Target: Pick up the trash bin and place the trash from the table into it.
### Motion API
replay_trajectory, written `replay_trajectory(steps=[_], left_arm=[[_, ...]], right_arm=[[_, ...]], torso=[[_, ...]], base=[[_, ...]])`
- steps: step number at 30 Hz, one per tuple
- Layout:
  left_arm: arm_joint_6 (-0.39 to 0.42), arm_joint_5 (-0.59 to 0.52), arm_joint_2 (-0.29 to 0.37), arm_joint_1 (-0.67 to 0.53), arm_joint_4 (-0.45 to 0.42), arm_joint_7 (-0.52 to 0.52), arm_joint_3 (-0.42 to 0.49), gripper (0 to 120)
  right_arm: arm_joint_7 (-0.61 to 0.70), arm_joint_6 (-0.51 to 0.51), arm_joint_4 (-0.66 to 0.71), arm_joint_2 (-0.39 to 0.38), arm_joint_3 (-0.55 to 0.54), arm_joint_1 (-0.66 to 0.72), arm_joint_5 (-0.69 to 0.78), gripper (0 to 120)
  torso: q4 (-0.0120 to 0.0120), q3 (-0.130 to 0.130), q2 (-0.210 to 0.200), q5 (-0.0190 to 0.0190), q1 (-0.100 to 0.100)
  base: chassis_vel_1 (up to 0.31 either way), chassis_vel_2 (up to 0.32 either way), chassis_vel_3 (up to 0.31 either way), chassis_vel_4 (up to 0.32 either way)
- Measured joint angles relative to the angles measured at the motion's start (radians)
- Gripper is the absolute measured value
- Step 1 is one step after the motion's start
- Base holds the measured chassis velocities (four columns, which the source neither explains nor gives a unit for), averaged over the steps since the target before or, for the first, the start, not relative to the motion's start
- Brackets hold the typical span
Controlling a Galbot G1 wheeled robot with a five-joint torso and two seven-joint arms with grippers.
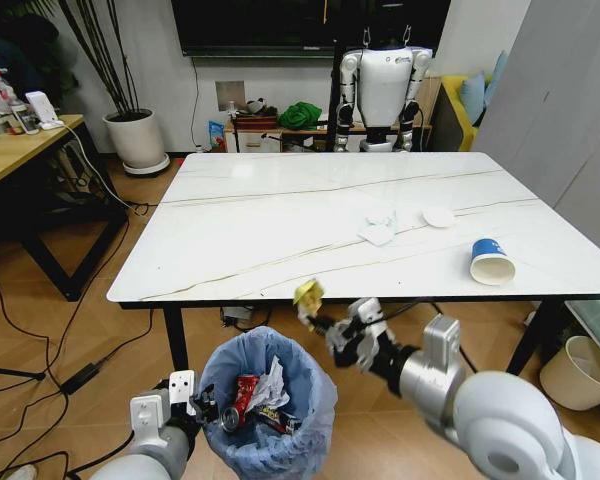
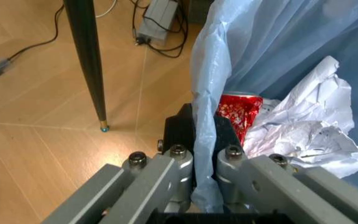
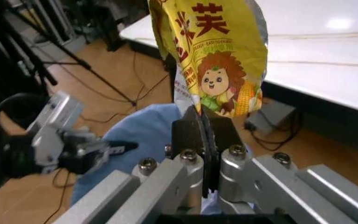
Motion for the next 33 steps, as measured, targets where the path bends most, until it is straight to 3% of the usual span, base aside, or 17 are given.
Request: replay_trajectory(steps=[10,17,23,26,27,30,32,33], left_arm=[[0.000,0.009,-0.007,-0.001,-0.002,0.000,0.006,0],[0.000,0.012,-0.008,-0.011,0.005,0.001,0.010,0],[0.000,0.001,-0.003,-0.022,0.008,0.003,0.004,0],[0.000,-0.005,-0.001,-0.024,0.010,0.005,0.001,0],[0.000,-0.005,-0.001,-0.024,0.010,0.005,0.001,0],[0.000,-0.005,0.001,-0.023,0.011,0.008,0.001,0],[0.000,-0.005,0.001,-0.022,0.011,0.009,0.001,0],[0.000,-0.005,0.002,-0.021,0.011,0.010,0.001,0]], right_arm=[[-0.069,-0.017,-0.027,-0.018,-0.100,0.004,-0.139,0],[-0.065,-0.013,-0.067,-0.012,-0.166,0.021,-0.237,27],[-0.056,-0.001,-0.084,-0.002,-0.181,0.055,-0.238,47],[-0.016,0.007,-0.083,0.020,-0.123,0.105,-0.138,62],[-0.016,0.007,-0.083,0.020,-0.123,0.105,-0.138,62],[0.037,0.013,-0.100,0.032,-0.020,0.162,-0.024,77],[0.040,0.014,-0.103,0.032,-0.014,0.165,-0.019,77],[0.055,0.017,-0.127,0.033,0.031,0.185,0.017,84]], torso=[[-0.0001,0.000,0.000,0.0000,0.000],[-0.0001,0.000,0.000,0.0000,0.000],[-0.0002,0.000,0.000,0.0001,0.000],[-0.0001,0.000,0.000,0.0001,0.000],[-0.0001,0.000,0.000,0.0001,0.000],[-0.0001,0.000,0.000,0.0000,0.000],[-0.0001,0.000,0.000,0.0001,0.000],[-0.0001,0.000,0.000,0.0001,0.000]], base=[[0.000,0.000,0.000,0.000],[0.000,0.000,0.000,0.000],[0.000,0.000,0.000,0.000],[0.000,0.000,0.000,0.000],[0.000,0.000,0.000,0.000],[0.000,0.000,0.000,0.000],[0.000,0.000,0.000,0.000],[0.000,0.000,0.000,0.000]])
